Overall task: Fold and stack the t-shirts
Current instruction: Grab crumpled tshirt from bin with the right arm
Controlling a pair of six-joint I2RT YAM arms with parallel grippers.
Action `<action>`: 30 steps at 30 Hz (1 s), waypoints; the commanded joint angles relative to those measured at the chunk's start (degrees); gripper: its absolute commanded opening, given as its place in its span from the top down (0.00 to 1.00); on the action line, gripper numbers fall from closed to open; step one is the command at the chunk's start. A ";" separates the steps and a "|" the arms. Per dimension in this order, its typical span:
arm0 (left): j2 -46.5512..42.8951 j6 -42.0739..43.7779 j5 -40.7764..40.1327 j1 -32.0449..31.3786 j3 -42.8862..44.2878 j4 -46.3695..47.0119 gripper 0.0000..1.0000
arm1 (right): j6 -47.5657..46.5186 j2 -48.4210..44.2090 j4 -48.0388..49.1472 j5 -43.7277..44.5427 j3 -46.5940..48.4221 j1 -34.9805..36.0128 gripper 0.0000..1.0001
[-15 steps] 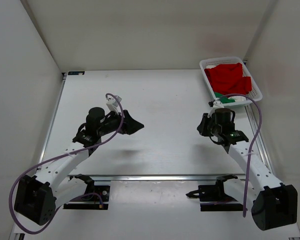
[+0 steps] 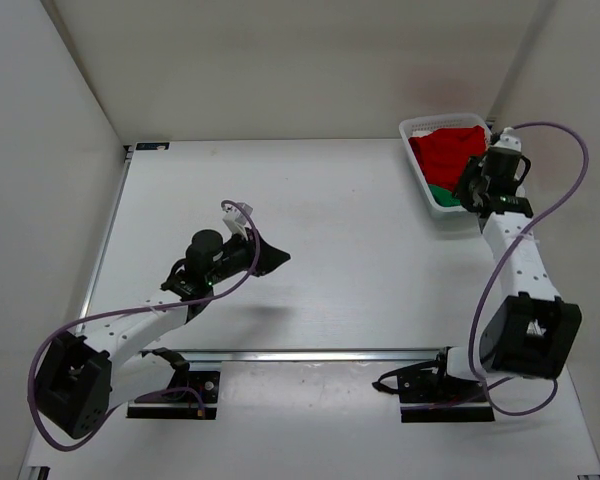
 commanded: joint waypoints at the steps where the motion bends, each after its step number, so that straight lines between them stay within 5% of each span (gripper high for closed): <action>1: 0.03 0.11 -1.41 -0.83 0.10 4.31 0.68 | -3.81 7.99 3.68 3.44 7.11 -0.49 0.59; 10: 0.47 -0.15 -2.02 -1.54 -1.04 4.66 0.49 | -0.66 28.39 2.72 -2.52 25.49 -7.61 0.42; 23: 0.74 -2.88 0.35 0.48 -2.36 7.82 0.46 | 7.87 41.16 9.48 -22.81 34.55 -10.78 0.45; 27: 0.82 -3.32 0.52 1.01 -2.98 8.26 0.47 | 9.28 43.18 9.93 -25.19 36.22 -11.48 0.60; 30: 0.56 -3.32 0.35 1.18 -2.54 8.26 0.48 | 9.36 44.41 7.30 -26.51 40.16 -12.18 0.93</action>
